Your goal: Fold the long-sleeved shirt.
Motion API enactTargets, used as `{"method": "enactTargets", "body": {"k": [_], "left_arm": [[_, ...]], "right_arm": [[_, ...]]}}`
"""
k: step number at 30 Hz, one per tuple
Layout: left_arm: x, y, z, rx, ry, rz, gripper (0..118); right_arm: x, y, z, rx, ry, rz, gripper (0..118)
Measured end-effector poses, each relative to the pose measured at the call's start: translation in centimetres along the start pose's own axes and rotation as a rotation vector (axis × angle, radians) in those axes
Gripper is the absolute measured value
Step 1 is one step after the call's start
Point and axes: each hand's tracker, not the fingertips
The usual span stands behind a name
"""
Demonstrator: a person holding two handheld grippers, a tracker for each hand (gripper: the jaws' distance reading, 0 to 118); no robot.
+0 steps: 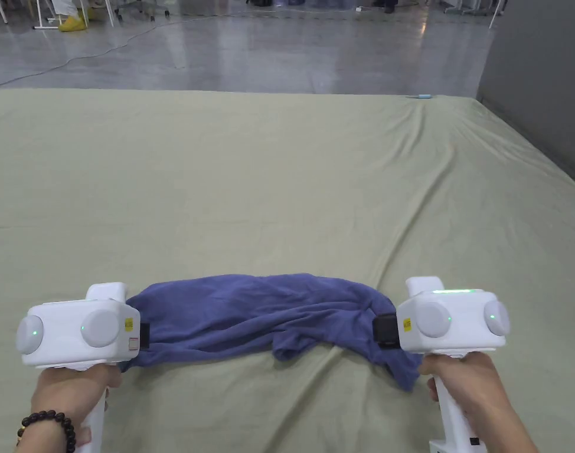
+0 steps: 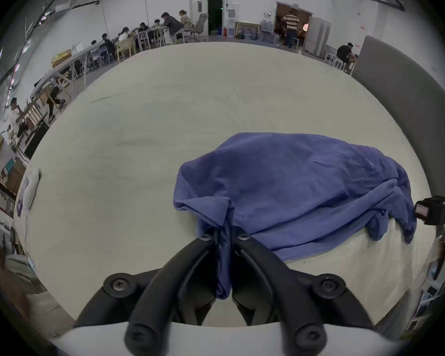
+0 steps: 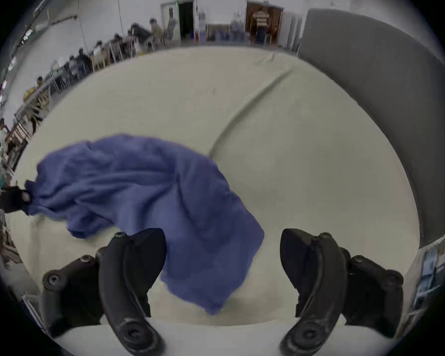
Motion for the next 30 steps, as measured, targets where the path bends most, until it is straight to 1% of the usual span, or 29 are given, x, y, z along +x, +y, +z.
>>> {"method": "enactTargets", "body": {"k": [1, 2, 3, 4, 5, 6, 7, 8, 9, 10, 12, 14, 15, 17, 19, 21, 23, 25, 27, 28, 29, 30], "left_arm": [[-0.2, 0.0, 0.0, 0.0, -0.004, 0.001, 2], [-0.3, 0.1, -0.1, 0.0, -0.006, 0.003, 2], [-0.3, 0.0, -0.1, -0.001, -0.007, 0.001, 2], [-0.3, 0.0, -0.2, -0.004, -0.006, 0.001, 2], [-0.4, 0.0, -0.2, -0.005, -0.008, 0.001, 2], [-0.5, 0.0, -0.2, -0.006, -0.011, 0.002, 2], [-0.4, -0.1, 0.0, -0.003, -0.018, 0.003, 2], [-0.5, -0.1, 0.2, 0.004, -0.025, 0.005, 2], [-0.5, 0.1, 0.7, 0.026, -0.035, 0.006, 2], [-0.5, 0.4, 1.5, 0.062, -0.051, 0.007, 2], [-0.6, 1.5, 3.3, 0.137, -0.09, 0.013, 2], [-0.8, 3.8, 5.6, 0.205, -0.132, 0.017, 2], [-0.9, 5.0, 6.6, 0.244, -0.136, 0.016, 2], [-1.0, 8.6, 9.5, 0.347, -0.137, 0.026, 2], [-0.9, 12.2, 12.5, 0.454, -0.14, 0.018, 2], [-0.8, 16.2, 15.7, 0.534, -0.126, 0.012, 2], [-0.9, 20.0, 18.2, 0.588, -0.151, 0.027, 2], [-1.2, 24.2, 20.9, 0.643, -0.128, 0.051, 2], [-1.5, 28.1, 22.8, 0.689, -0.138, 0.075, 2], [-1.8, 30.1, 23.9, 0.703, -0.163, 0.097, 2], [-2.0, 31.9, 25.0, 0.694, -0.152, 0.112, 2], [-2.0, 33.4, 25.9, 0.722, -0.145, 0.131, 2]], "right_arm": [[-0.3, -0.2, -0.8, -0.042, 0.01, 0.013, 80], [-0.4, -0.2, -1.7, -0.077, 0.018, 0.018, 67], [-0.4, -0.3, -2.7, -0.119, 0.033, 0.02, 60], [-0.4, -0.4, -3.5, -0.146, 0.084, 0.006, 59], [-0.5, -0.4, -3.3, -0.1, 0.049, 0.002, 52], [-0.6, -0.1, -2.9, -0.103, 0.054, 0.023, 19], [-0.6, 0.4, -2.2, -0.102, 0.095, 0.066, 4], [-0.4, 0.8, -1.7, -0.065, 0.166, 0.046, 4], [-0.3, 0.9, -0.5, -0.024, 0.123, 0.011, 4], [-0.2, 1.4, 0.4, 0.011, 0.075, 0.007, 4], [0.4, 2.7, 2.6, 0.109, 0.133, -0.032, 4], [0.9, 5.1, 5.7, 0.184, 0.222, -0.055, 4], [0.9, 6.1, 6.8, 0.22, 0.236, -0.055, 4], [0.9, 9.7, 9.8, 0.294, 0.229, -0.05, 4], [0.7, 12.8, 12.5, 0.361, 0.266, -0.026, 4], [0.4, 16.5, 15.2, 0.426, 0.279, -0.015, 4], [0.1, 20.0, 18.1, 0.496, 0.261, 0.016, 4], [-0.1, 23.9, 21.5, 0.549, 0.256, 0.013, 4], [0.2, 27.5, 24.2, 0.597, 0.262, 0.013, 4], [0.3, 29.5, 25.5, 0.605, 0.259, 0.013, 4], [0.6, 31.6, 26.7, 0.608, 0.255, 0.007, 4], [0.9, 33.2, 27.6, 0.613, 0.253, 0.001, 4]]}}
